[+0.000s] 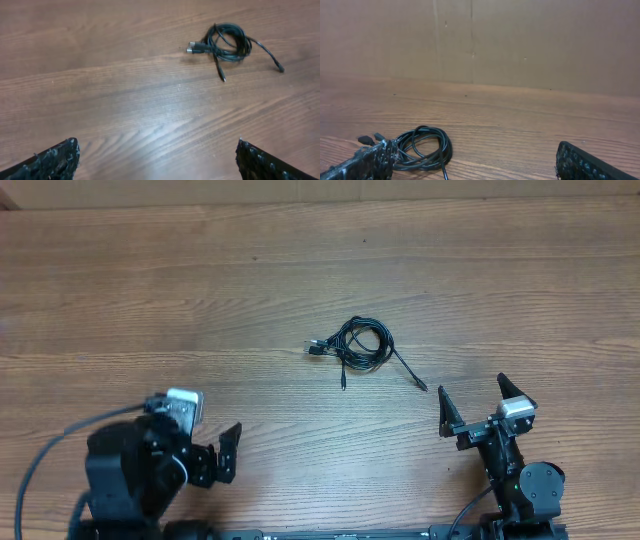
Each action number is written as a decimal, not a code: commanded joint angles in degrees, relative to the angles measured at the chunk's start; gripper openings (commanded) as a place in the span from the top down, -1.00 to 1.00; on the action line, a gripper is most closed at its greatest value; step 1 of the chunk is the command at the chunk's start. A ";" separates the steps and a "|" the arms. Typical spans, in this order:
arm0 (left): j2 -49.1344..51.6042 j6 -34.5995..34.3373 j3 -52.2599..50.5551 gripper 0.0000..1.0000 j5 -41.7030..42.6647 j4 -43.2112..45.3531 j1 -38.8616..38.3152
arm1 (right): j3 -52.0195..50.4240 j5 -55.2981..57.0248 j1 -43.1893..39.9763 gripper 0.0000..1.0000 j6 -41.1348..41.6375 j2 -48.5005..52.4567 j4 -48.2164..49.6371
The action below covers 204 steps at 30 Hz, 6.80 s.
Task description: Untangle cables
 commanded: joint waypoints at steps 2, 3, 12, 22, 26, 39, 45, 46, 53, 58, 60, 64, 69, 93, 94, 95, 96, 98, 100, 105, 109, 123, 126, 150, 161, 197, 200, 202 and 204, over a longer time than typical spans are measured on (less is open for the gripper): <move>6.43 -1.25 6.62 -0.99 1.40 -3.65 0.44 | -0.57 0.31 0.31 -1.00 0.24 -0.57 0.15; 7.78 -1.33 7.45 -0.99 1.44 -4.33 0.44 | -0.57 0.31 0.31 -1.00 0.24 -0.57 0.15; 17.03 -1.86 10.23 -0.99 1.42 -8.59 -0.83 | -0.57 0.31 0.31 -1.00 0.24 -0.57 0.15; 27.28 -1.84 10.23 -0.99 1.38 -6.51 -6.36 | -0.57 0.31 0.31 -1.00 0.24 -0.57 0.15; 31.04 -1.84 10.23 -0.99 1.38 -5.11 -6.93 | -0.57 0.31 0.31 -1.00 0.24 -0.57 0.15; 43.34 -4.96 10.23 -0.99 1.42 -1.36 -6.95 | -0.57 0.31 0.31 -1.00 0.24 -0.57 0.15; 46.10 -5.29 10.23 -0.99 1.46 0.81 -6.95 | -0.57 0.31 0.31 -1.00 0.24 -0.57 0.15; 46.23 -5.27 10.23 -0.99 1.46 1.38 -6.95 | -0.57 0.31 0.31 -1.00 0.24 -0.57 0.15; 46.21 -4.59 10.38 -0.99 2.51 3.65 -7.02 | -0.57 0.31 0.31 -1.00 0.24 -0.57 0.15; 46.21 -2.69 11.61 -0.98 2.43 3.82 -8.46 | -0.57 0.31 0.31 -1.00 0.24 -0.57 0.15; 46.21 -2.67 12.41 -0.99 2.40 3.82 -9.60 | -0.57 0.31 0.31 -1.00 0.24 -0.57 0.15; 46.21 -2.51 14.23 -0.99 2.25 4.31 -11.43 | -0.57 0.31 0.31 -1.00 0.24 -0.57 0.15; 46.21 -0.31 16.44 -0.99 2.27 4.74 -13.51 | -0.57 0.31 0.31 -1.00 0.24 -0.57 0.15; 46.23 5.95 18.38 -0.99 2.21 5.40 -17.97 | -0.57 0.31 0.31 -1.00 0.24 -0.57 0.15; 46.23 6.12 18.38 -0.99 2.21 5.40 -17.97 | -0.57 0.31 0.31 -1.00 0.24 -0.57 0.15; 46.23 6.40 18.38 -0.99 2.21 5.40 -17.97 | -0.57 0.31 0.31 -1.00 0.24 -0.57 0.15; 46.23 6.38 18.38 -0.99 2.08 5.40 -17.97 | -0.57 0.31 0.31 -1.00 0.24 -0.57 0.15; 46.23 6.38 18.36 -0.99 1.62 5.38 -17.97 | -0.57 0.31 0.31 -1.00 0.24 -0.57 0.15; 46.23 6.36 18.36 -0.99 0.87 5.38 -17.97 | -0.57 0.31 0.31 -1.00 0.24 -0.57 0.15; 46.23 6.36 18.36 -0.99 0.79 5.40 -17.97 | -0.57 0.31 0.31 -1.00 0.24 -0.57 0.15; 46.23 6.36 18.36 -1.00 0.74 5.49 -17.97 | -0.57 0.31 0.31 -1.00 0.24 -0.57 0.15; 46.23 6.36 18.36 -0.99 0.79 6.91 -17.99 | -0.57 0.31 0.31 -1.00 0.24 -0.57 0.17; 46.23 6.34 18.36 -0.99 0.79 7.76 -17.99 | -0.57 0.31 0.31 -1.00 0.24 -0.57 0.15; 52.24 6.84 18.36 -0.99 0.76 13.88 -21.46 | -0.57 0.31 0.31 -1.00 0.24 -0.57 0.15; 54.58 7.21 18.36 -0.99 0.72 17.38 -23.43 | -0.57 0.31 0.31 -0.99 0.24 -0.57 0.15; 54.58 7.19 18.36 -0.99 0.74 16.61 -23.45 | -0.57 0.31 0.31 -1.00 0.24 -0.57 0.15; 54.58 7.17 18.36 -0.99 0.74 16.63 -23.45 | -0.57 0.31 0.31 -0.99 0.24 -0.57 0.15; 54.58 7.17 18.36 -0.99 0.74 16.63 -23.45 | -0.57 0.31 0.31 -0.99 0.24 -0.57 0.15; 54.58 7.15 18.36 -0.99 0.76 16.63 -23.45 | -0.57 0.31 0.31 -1.00 0.24 -0.57 0.15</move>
